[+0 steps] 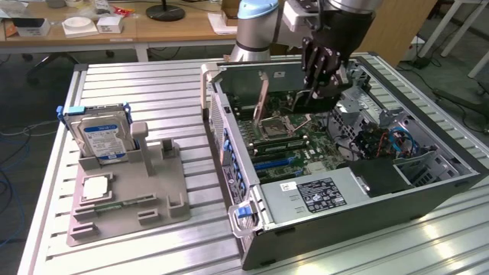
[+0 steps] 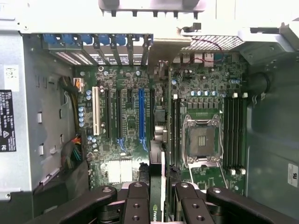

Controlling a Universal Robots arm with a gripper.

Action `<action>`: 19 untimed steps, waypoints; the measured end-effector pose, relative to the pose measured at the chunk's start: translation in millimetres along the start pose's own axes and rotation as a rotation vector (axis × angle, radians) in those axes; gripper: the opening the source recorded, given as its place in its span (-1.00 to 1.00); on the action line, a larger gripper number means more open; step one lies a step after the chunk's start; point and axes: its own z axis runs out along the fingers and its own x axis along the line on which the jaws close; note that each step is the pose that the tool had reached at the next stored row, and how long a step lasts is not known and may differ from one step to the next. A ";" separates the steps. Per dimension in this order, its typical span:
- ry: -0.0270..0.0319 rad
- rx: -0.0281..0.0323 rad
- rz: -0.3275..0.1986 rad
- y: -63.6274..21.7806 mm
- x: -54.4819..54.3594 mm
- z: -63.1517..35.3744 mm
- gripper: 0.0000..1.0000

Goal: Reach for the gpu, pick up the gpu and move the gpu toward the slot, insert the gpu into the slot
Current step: 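Insert the gpu into the slot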

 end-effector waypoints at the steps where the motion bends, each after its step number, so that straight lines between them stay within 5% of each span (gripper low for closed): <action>1: -0.0001 -0.0001 0.000 0.7 0.1 1.8 -0.48; 19: -0.0010 -0.0012 -0.024 8.2 2.3 28.0 -0.48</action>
